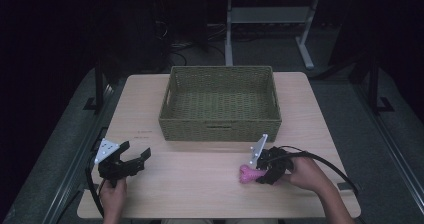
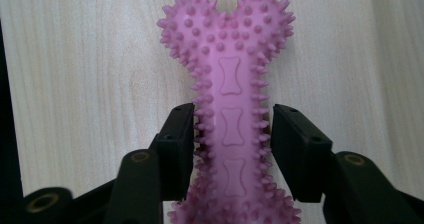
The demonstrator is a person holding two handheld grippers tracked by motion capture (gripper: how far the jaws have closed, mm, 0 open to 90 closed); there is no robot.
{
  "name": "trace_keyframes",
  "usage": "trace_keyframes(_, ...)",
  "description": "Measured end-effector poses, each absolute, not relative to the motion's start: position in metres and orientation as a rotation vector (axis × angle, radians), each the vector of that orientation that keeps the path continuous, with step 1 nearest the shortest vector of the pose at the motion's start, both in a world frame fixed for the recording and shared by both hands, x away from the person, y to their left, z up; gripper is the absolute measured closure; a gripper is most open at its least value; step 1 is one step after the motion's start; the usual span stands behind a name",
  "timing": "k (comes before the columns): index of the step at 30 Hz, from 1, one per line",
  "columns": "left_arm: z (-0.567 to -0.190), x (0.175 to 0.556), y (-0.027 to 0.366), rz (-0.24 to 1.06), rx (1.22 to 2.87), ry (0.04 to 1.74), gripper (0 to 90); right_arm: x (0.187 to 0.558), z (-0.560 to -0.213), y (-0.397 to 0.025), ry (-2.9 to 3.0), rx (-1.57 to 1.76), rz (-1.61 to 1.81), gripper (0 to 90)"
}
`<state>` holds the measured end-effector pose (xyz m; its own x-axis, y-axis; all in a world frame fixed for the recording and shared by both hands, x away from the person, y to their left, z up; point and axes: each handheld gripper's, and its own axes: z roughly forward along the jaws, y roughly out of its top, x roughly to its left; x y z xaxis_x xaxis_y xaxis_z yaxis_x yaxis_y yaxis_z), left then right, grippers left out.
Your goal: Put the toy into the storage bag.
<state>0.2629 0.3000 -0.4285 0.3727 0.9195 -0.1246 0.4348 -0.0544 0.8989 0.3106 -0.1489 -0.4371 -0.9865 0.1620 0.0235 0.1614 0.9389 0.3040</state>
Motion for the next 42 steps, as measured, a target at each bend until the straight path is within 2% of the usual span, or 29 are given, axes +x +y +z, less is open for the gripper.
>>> trace_keyframes(2, -0.429, 0.263, 0.3, 0.626, 1.662, 1.22, 12.9, 0.311, -0.437, -0.149, 3.099, 0.245, 0.488, 55.8)
trace_keyframes(16, -0.428, 0.263, 0.301, 0.625, 1.66, 1.221, 12.8, 0.313, -0.435, -0.148, 3.122, 0.221, 0.517, 58.6)
trace_keyframes(42, -0.428, 0.263, 0.301, 0.626, 1.655, 1.224, 12.8, 0.32, -0.394, -0.148, 3.082, 0.278, 0.712, 58.7)
